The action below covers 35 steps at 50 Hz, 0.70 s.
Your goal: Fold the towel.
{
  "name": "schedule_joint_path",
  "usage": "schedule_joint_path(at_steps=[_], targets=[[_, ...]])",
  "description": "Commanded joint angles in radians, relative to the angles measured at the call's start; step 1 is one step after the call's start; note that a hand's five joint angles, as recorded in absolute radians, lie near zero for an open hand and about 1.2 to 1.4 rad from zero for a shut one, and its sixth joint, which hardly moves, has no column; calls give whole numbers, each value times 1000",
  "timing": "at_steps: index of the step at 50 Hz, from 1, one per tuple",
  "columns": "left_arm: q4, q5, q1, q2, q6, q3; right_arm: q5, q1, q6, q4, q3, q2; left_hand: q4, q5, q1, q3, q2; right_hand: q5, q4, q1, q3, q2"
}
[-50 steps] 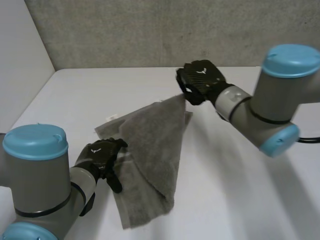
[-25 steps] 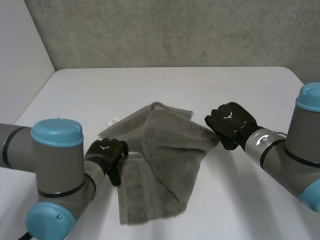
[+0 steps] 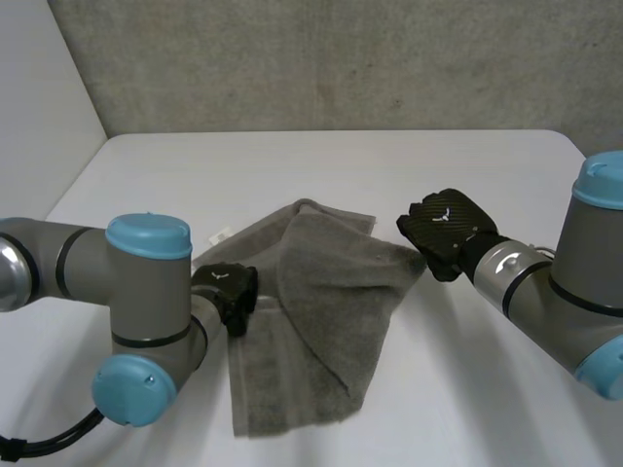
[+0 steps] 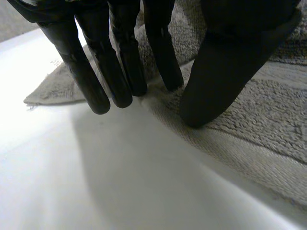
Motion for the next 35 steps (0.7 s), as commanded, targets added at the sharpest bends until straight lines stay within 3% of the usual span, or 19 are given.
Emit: schedule_joint_path(at_steps=[1,5,7,10,12,18,24,26,29,31,35], targets=[[-31,0,-1,-9,-1,10,3,6,0,0,-19,18,-62,-63,-58,-62,-58,243,207,443,217,226],[-31,-2,-3,-9,0,10,3,6,0,0,-22,21,-18,-19,-14,-18,-13,243,207,443,217,226],[-32,-2,-4,-9,0,10,3,7,0,0,-27,24,175,173,179,174,179,243,207,443,217,226],[-31,-3,-4,-9,0,10,3,6,-2,-2,-30,29,293,292,298,293,298,243,207,443,217,226],[-31,-11,-3,-6,2,18,4,7,-2,-2,-45,37,594,592,598,593,598,243,207,443,217,226],[-34,-15,-4,9,19,82,5,9,-3,-2,-102,51,595,594,600,595,600,243,207,443,217,226],[-32,-18,2,52,151,320,17,10,12,-68,-295,58,595,594,600,595,600,243,207,443,217,226],[-23,-21,12,66,191,500,61,10,35,-225,-373,46,595,594,600,595,600,243,207,443,217,226],[-12,-34,26,71,194,591,101,12,54,-335,-393,38,595,594,600,595,600,243,207,443,217,226],[44,-86,63,94,189,718,190,12,87,-522,-395,2,595,594,600,595,600,243,207,443,217,226],[100,-124,91,154,191,734,225,9,84,-537,-375,-28,595,594,600,595,600,243,207,443,217,226]])
